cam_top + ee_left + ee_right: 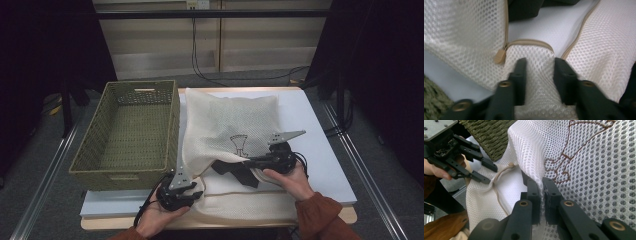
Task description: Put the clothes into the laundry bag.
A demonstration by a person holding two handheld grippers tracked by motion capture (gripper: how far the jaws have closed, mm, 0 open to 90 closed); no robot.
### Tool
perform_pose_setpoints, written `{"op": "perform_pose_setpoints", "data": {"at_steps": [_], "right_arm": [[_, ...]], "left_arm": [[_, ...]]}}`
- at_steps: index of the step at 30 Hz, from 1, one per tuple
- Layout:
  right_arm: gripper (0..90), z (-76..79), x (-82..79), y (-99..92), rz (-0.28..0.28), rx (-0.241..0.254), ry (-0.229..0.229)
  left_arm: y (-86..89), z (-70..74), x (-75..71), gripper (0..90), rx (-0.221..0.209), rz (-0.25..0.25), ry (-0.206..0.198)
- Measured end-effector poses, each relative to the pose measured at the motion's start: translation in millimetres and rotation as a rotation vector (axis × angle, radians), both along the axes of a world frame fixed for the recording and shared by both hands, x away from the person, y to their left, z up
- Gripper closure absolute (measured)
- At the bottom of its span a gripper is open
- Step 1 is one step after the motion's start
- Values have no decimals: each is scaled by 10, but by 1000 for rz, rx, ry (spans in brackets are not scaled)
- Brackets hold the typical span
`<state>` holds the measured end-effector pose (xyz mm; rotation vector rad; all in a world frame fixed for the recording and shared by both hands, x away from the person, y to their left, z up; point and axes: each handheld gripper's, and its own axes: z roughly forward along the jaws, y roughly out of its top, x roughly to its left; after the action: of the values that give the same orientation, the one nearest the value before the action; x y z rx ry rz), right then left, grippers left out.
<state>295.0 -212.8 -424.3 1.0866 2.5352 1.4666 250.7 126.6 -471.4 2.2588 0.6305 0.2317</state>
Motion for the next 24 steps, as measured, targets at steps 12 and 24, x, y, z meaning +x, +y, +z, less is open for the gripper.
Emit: {"op": "perform_pose_setpoints", "data": {"at_steps": [12,24], "right_arm": [[772,17,-40,13,15,-18,-4],[851,15,-194,-19,66,-17,-13]], "left_arm": [[376,103,-220,883,-69,43,51],[431,54,-397,879,-70,30,77]]}}
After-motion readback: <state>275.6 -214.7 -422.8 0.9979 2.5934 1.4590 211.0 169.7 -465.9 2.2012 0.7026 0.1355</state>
